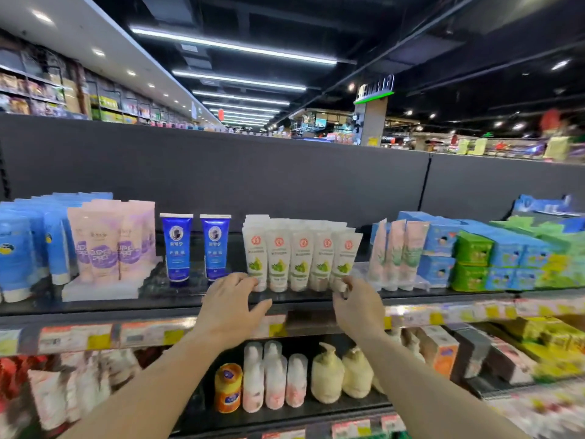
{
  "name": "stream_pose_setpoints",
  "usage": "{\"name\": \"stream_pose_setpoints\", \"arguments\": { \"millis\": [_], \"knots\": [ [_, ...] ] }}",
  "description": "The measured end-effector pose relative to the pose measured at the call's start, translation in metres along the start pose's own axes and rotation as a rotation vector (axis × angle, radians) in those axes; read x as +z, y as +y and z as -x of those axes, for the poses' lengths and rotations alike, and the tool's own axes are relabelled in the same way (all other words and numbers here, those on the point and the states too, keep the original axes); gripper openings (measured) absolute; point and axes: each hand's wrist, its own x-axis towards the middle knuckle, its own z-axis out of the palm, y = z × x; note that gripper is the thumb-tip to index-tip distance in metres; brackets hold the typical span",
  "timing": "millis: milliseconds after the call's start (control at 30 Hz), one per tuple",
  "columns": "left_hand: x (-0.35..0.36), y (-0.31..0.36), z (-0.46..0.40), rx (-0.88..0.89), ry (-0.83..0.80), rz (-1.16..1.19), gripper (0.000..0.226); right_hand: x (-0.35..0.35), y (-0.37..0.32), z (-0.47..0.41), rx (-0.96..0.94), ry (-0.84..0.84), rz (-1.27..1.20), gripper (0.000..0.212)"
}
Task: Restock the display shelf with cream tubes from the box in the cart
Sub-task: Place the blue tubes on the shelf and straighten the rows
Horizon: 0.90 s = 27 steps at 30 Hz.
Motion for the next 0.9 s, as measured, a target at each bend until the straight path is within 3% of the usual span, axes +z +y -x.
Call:
{"name": "stream_pose_setpoints", "arguments": {
  "millis": [100, 233, 433, 600, 700, 800, 900],
  "knots": [
    [0.012, 0.024, -0.009, -0.015, 0.013, 0.014, 0.053, -0.013, 0.018, -0.021, 0.060, -0.027, -0.223, 0.025],
    [0.024, 0.048, -0.014, -0.017, 0.031, 0.008, 0.050, -0.015, 0.022, -0.041, 0.009, -0.065, -0.269, 0.050],
    [0.035, 0.061, -0.011, -0.074, 0.014, 0.015, 0.053, -0.006, 0.022, -0.059, -0.049, -0.150, -0.143, 0.017],
    [0.040, 0.073, -0.012, -0.084, 0.054, 0.008, 0.050, -0.011, 0.027, -0.067, -0.105, -0.219, -0.128, 0.015],
    [0.039, 0.096, -0.023, -0.041, 0.112, 0.026, 0.045, -0.022, 0.033, -0.066, -0.148, -0.250, -0.198, 0.027],
    [0.036, 0.134, -0.048, 0.009, 0.162, 0.063, 0.039, -0.049, 0.043, -0.068, -0.179, -0.178, -0.256, 0.043],
    [0.030, 0.175, -0.080, 0.019, 0.180, 0.182, 0.037, -0.086, 0.058, -0.080, -0.225, -0.068, -0.242, 0.028]
  ]
}}
